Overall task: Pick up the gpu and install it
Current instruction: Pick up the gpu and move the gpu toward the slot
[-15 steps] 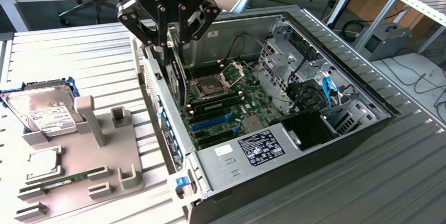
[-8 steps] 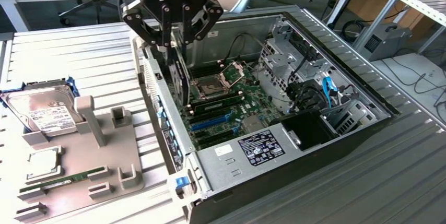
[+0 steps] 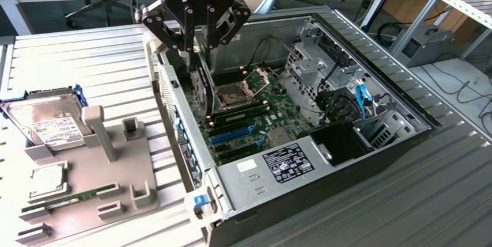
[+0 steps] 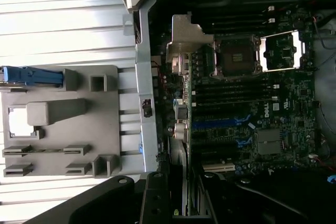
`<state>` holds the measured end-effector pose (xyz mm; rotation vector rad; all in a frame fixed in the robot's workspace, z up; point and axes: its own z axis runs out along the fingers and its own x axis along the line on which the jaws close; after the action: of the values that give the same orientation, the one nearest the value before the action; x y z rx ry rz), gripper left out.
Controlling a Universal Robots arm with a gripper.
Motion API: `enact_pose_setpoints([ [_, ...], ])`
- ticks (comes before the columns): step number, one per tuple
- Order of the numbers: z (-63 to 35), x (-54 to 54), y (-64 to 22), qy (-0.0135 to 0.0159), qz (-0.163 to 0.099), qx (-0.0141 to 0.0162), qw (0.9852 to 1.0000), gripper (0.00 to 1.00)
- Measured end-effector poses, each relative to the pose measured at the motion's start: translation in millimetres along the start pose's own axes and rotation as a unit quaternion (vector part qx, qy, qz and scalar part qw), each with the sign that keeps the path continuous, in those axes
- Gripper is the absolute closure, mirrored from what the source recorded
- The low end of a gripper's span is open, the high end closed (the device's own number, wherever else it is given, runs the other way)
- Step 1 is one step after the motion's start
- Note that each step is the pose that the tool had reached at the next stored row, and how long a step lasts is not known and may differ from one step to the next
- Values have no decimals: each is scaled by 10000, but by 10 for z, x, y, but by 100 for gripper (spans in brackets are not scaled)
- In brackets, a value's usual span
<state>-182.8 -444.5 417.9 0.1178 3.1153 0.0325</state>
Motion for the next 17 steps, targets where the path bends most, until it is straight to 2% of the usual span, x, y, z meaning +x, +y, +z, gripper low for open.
enact_pose_setpoints([
  [17, 34, -126, 9, 0, 0, 0, 10000, 74],
])
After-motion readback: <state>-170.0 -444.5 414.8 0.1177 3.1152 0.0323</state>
